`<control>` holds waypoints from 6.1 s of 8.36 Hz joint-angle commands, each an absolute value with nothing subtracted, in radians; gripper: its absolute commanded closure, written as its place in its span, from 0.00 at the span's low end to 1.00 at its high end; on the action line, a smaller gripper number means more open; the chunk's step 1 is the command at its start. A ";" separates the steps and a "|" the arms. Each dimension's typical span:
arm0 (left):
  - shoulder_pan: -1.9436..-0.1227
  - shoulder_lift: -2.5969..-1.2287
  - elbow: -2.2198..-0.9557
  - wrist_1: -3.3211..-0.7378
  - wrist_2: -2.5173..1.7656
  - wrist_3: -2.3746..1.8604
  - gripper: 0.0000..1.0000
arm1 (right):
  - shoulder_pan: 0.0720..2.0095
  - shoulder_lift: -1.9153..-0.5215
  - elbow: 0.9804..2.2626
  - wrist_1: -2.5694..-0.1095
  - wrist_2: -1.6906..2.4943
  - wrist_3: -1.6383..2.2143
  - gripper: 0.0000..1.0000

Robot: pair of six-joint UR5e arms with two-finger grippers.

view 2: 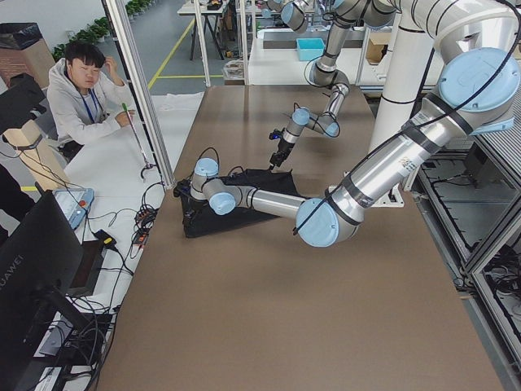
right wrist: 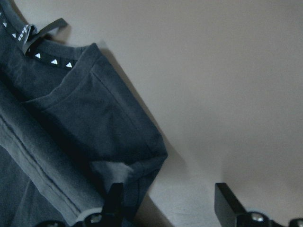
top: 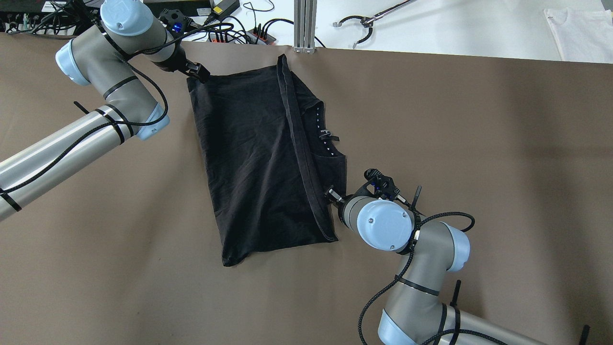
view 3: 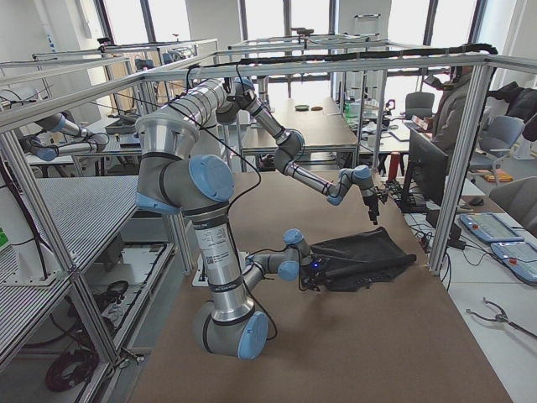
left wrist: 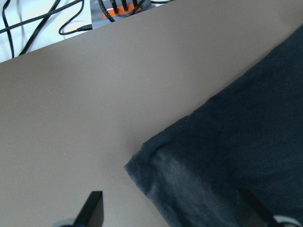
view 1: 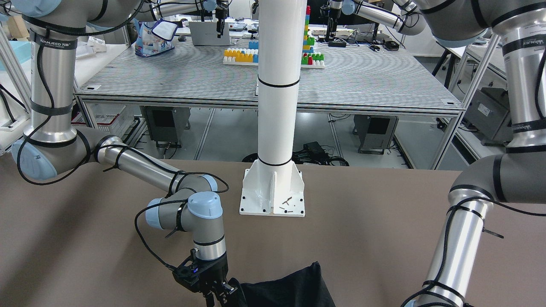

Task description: Fold clothes

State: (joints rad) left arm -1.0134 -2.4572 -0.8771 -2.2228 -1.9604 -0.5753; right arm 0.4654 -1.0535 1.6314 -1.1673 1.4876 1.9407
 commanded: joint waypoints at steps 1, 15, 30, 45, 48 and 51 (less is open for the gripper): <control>-1.012 -2.456 -0.877 -2.224 -1.962 -0.577 0.00 | 0.454 -1.010 1.579 -1.166 1.450 1.945 0.41; -1.012 -2.451 -0.888 -2.224 -1.963 -0.578 0.00 | 0.336 -1.207 1.814 -1.146 1.388 1.902 1.00; -1.011 -2.451 -0.890 -2.224 -1.963 -0.595 0.00 | 0.422 -1.160 1.907 -1.335 1.362 1.403 0.06; -0.989 -2.410 -0.939 -2.226 -1.962 -0.612 0.00 | 0.547 -1.026 1.656 -1.606 1.505 1.014 0.06; -0.989 -2.410 -0.939 -2.224 -1.962 -0.612 0.00 | 0.561 -1.006 1.819 -1.615 1.670 1.090 0.06; -0.989 -2.411 -0.939 -2.224 -1.962 -0.612 0.00 | 0.516 -0.983 1.851 -1.623 1.675 1.216 0.09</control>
